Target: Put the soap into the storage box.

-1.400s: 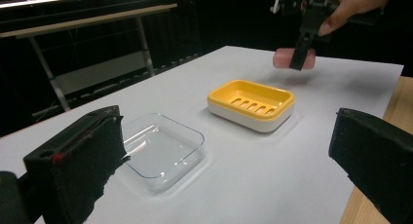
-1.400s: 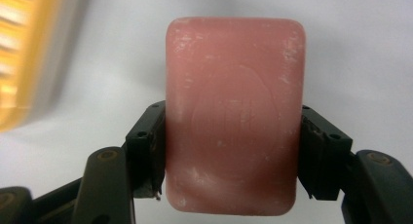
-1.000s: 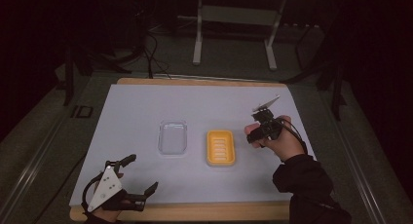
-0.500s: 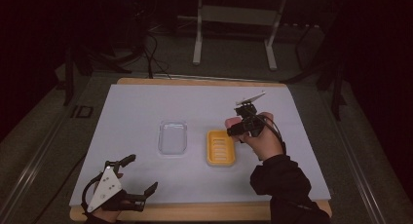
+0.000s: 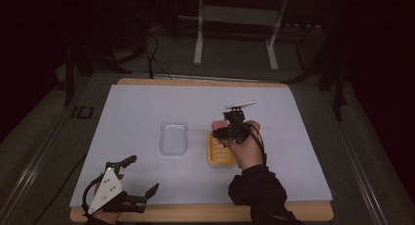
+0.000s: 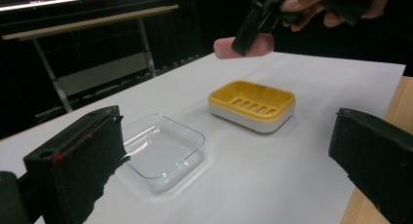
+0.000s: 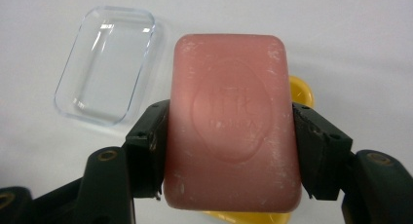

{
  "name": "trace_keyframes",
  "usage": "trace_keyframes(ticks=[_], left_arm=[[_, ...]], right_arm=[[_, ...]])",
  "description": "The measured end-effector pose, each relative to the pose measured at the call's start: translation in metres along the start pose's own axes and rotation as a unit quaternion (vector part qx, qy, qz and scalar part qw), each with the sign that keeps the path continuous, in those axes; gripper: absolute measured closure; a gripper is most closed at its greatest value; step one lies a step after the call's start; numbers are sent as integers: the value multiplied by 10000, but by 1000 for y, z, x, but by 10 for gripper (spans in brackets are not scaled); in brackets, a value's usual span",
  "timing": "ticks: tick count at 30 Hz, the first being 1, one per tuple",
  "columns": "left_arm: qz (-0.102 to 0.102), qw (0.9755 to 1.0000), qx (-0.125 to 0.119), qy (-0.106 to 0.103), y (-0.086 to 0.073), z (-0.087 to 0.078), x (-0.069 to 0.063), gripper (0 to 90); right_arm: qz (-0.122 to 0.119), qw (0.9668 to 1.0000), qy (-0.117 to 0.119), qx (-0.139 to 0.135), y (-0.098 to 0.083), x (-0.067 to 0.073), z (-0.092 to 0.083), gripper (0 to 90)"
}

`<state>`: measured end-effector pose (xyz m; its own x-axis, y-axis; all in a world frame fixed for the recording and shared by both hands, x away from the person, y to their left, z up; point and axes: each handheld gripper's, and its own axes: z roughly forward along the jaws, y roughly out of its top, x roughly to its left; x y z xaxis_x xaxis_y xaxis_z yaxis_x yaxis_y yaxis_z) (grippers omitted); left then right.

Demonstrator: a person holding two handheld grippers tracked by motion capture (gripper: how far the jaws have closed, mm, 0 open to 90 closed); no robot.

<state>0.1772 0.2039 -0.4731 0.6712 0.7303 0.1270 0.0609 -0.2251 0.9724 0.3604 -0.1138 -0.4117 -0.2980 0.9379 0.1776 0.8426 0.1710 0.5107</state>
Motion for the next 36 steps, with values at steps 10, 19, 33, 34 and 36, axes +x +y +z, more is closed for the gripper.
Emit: trace_keyframes(ticks=[10,19,33,34,36], left_arm=[[12,10000,1,-9,0,0,0,4],[11,10000,6,-17,0,0,0,4],[27,10000,27,-32,0,0,0,4],[26,10000,31,-29,0,0,0,4],[28,10000,30,-24,0,0,0,4]], right_arm=[[222,9993,-295,77,-18,-2,27,378],[246,9975,-553,369,-32,1,62,377],[-84,9988,-160,446,-23,-8,52,236],[-187,9987,-106,467,-22,-9,50,188],[-309,9983,-31,502,-21,-11,47,143]])
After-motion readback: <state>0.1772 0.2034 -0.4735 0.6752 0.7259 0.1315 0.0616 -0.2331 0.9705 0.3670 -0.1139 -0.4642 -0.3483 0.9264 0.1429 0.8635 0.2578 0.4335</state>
